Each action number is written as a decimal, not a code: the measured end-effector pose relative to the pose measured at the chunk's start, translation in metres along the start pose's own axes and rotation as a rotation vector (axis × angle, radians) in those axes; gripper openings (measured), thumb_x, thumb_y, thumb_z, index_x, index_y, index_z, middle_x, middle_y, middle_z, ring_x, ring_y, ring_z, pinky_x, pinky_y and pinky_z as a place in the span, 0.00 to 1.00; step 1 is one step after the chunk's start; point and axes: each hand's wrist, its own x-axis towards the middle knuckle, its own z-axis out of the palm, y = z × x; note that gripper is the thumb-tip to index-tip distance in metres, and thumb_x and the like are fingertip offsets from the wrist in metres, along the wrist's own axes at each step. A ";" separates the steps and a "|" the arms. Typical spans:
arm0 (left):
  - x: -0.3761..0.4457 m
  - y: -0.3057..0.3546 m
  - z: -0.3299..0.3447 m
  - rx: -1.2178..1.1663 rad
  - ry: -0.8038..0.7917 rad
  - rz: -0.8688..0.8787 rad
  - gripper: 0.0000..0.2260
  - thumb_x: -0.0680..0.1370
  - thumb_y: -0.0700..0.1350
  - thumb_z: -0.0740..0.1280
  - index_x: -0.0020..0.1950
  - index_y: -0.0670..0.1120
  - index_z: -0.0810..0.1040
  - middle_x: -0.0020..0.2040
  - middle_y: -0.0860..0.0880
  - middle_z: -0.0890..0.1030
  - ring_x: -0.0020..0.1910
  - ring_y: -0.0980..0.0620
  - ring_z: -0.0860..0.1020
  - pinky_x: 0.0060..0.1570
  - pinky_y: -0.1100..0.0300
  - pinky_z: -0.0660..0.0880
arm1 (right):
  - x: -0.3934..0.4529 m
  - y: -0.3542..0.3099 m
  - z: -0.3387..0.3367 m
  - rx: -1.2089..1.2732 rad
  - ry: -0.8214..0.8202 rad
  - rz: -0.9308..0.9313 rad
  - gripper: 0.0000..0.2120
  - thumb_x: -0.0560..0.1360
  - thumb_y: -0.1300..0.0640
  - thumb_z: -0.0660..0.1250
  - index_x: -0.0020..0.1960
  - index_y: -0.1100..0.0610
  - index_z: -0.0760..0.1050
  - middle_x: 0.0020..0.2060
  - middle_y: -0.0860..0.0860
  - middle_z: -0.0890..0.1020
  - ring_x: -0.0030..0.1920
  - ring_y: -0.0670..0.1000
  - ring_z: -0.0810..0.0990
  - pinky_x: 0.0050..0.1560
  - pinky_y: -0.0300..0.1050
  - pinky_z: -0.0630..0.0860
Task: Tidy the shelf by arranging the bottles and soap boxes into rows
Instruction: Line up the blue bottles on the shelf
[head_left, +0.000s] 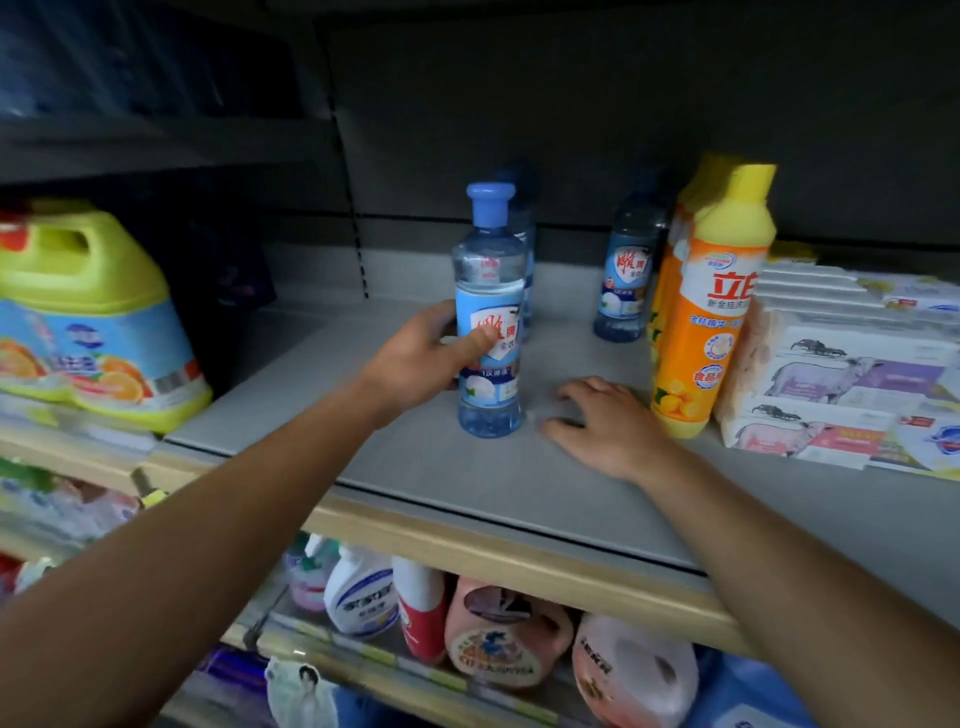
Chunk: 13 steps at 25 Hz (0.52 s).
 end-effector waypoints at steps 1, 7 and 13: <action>-0.012 0.000 0.001 -0.006 0.014 0.015 0.13 0.80 0.48 0.64 0.64 0.46 0.75 0.58 0.45 0.81 0.54 0.48 0.82 0.53 0.52 0.80 | -0.001 -0.002 -0.003 0.016 -0.018 0.004 0.22 0.77 0.42 0.62 0.69 0.49 0.71 0.69 0.49 0.72 0.68 0.54 0.71 0.67 0.44 0.66; -0.055 -0.015 0.017 -0.025 -0.077 0.032 0.23 0.72 0.44 0.75 0.65 0.45 0.73 0.58 0.47 0.82 0.55 0.51 0.81 0.58 0.54 0.77 | -0.016 -0.055 -0.073 1.331 0.009 -0.171 0.15 0.75 0.45 0.64 0.61 0.44 0.77 0.57 0.46 0.82 0.58 0.49 0.80 0.56 0.45 0.76; -0.081 0.005 0.025 -0.107 -0.102 -0.074 0.18 0.74 0.41 0.74 0.62 0.43 0.76 0.55 0.46 0.84 0.56 0.48 0.81 0.61 0.51 0.77 | -0.018 -0.085 -0.100 1.238 0.069 -0.189 0.08 0.72 0.52 0.70 0.50 0.45 0.82 0.47 0.45 0.86 0.48 0.48 0.85 0.48 0.48 0.81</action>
